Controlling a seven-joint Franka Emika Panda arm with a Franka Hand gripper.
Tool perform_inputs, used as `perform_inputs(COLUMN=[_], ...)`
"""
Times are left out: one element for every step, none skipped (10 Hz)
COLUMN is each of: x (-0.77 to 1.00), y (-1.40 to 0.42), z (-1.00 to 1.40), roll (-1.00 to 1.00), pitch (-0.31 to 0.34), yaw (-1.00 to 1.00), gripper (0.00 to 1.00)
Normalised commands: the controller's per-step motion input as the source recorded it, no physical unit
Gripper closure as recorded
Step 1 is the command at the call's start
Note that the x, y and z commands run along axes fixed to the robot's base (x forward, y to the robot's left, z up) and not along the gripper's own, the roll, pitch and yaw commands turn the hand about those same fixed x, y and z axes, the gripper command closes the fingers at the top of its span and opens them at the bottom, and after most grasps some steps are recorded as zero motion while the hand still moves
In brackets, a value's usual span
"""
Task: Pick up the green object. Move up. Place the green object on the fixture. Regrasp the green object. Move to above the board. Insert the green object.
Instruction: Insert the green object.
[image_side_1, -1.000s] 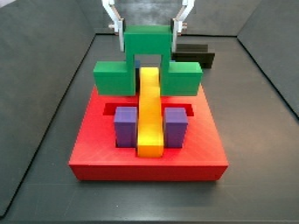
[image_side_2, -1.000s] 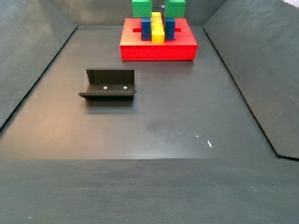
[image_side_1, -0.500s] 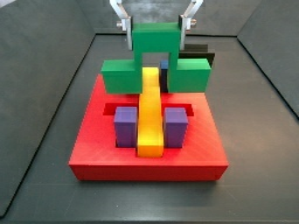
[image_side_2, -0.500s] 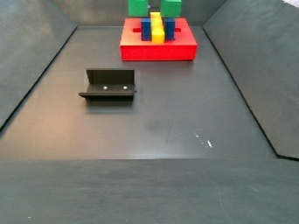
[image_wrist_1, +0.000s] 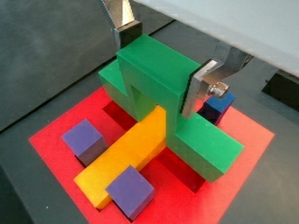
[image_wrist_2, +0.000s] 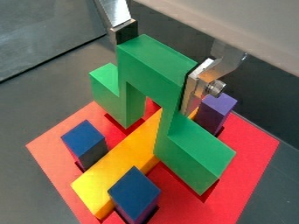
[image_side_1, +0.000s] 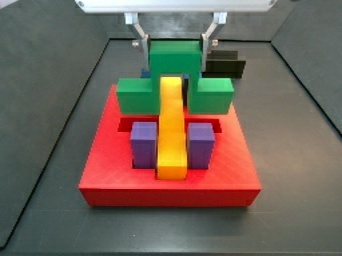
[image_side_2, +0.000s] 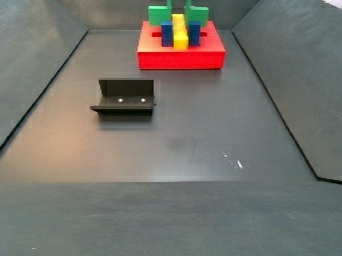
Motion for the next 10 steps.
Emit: perform_inputs(x=[0.0,0.0,0.0,0.0,-0.05,-0.31,-0.04,0.14,0.2,0.27], y=[0.0,0.0,0.0,0.0,0.0,0.0,-0.06,-0.06,-0.08,-0.11], z=[-0.01,0.0,0.0,0.0,-0.02,-0.03,0.0,-0.07,-0.17,-0.11], roll=[0.03,0.01,0.04,0.07,0.11,0.15,0.1,0.11,0.14,0.07], pitch=[0.056,0.08,0.107,0.123,0.154,0.18,0.14,0.096,0.069,0.03], yaw=[0.0,0.0,0.0,0.0,0.0,0.0,0.0,0.0,0.04,0.05], gripper=[1.0,1.0,1.0,1.0,1.0,1.0,1.0,1.0,1.0,1.0])
